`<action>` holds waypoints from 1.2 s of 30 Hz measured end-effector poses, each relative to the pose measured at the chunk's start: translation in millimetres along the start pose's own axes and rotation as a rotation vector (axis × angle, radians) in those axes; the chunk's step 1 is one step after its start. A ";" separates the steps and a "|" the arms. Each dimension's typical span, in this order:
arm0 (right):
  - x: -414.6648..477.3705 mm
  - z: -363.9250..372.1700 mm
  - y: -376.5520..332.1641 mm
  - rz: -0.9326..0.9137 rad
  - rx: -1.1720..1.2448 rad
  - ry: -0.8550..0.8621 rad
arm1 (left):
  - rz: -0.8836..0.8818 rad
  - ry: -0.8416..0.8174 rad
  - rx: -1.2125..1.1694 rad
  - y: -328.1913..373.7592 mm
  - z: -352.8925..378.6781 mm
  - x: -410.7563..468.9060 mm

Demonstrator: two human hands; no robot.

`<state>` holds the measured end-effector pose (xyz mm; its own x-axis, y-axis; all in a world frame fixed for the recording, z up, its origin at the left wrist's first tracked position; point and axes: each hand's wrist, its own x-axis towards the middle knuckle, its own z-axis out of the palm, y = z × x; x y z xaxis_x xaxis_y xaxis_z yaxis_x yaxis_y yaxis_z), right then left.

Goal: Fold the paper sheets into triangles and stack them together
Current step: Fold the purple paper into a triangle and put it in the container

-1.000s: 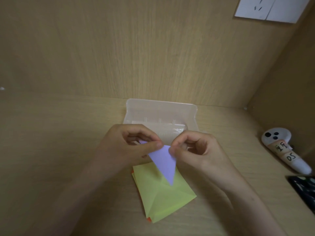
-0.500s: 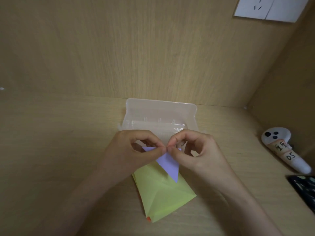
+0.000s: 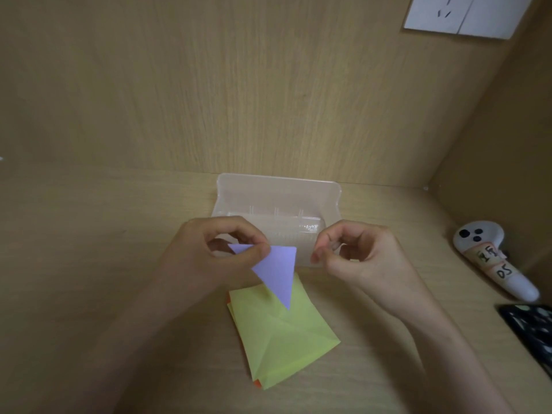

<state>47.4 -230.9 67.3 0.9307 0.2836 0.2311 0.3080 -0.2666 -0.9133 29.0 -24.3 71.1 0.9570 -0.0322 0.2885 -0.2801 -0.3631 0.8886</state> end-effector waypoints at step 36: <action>0.3 -0.5 -14.5 0.064 0.091 0.150 | -0.093 0.059 -0.058 -4.8 -5.8 5.0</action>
<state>43.2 -227.4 80.8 0.9688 0.1265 0.2130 0.2347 -0.1932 -0.9527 34.7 -17.3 70.3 0.9733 0.0549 0.2230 -0.1960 -0.3079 0.9310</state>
